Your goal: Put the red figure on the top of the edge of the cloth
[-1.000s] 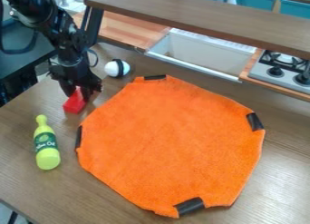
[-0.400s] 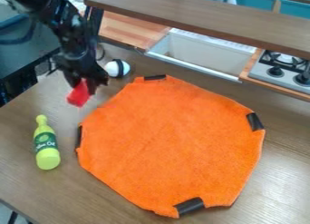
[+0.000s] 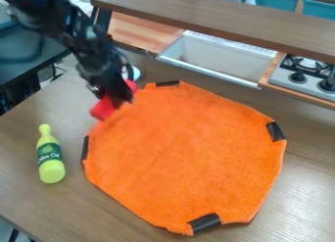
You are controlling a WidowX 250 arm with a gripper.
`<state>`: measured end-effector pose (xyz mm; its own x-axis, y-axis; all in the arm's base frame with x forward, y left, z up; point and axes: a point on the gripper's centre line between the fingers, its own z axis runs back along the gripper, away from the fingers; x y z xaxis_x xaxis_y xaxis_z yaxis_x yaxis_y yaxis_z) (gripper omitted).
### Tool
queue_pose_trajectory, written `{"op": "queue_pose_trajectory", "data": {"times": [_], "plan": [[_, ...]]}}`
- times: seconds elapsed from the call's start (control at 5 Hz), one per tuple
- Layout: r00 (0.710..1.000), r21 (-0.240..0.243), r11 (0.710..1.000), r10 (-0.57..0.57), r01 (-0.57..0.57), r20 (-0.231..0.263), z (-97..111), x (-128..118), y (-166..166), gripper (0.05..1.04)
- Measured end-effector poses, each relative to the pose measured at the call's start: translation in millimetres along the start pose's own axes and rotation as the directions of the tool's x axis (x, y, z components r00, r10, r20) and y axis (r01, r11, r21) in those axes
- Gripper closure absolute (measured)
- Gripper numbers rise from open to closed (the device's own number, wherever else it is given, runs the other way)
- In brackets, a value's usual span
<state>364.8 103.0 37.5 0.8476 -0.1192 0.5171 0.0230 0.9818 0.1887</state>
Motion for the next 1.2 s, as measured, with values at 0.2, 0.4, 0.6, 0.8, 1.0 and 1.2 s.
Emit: {"op": "queue_pose_trajectory", "data": {"times": [0.2,0.4,0.6,0.8,1.0,1.2], "plan": [[0.995,-0.065,0.994,-0.087,0.090,0.037,-2,-3,-32,0.579],[0.986,-0.132,0.979,-0.143,0.153,0.084,11,0,-65,0.579],[0.979,-0.198,0.959,-0.192,0.202,0.070,19,-13,-94,0.579],[0.969,-0.215,0.945,-0.233,0.245,0.082,33,-20,-114,0.579],[0.963,-0.241,0.932,-0.258,0.270,0.081,39,-34,-132,0.579],[0.949,-0.262,0.912,-0.300,0.315,0.095,41,-45,-149,0.579]]}}
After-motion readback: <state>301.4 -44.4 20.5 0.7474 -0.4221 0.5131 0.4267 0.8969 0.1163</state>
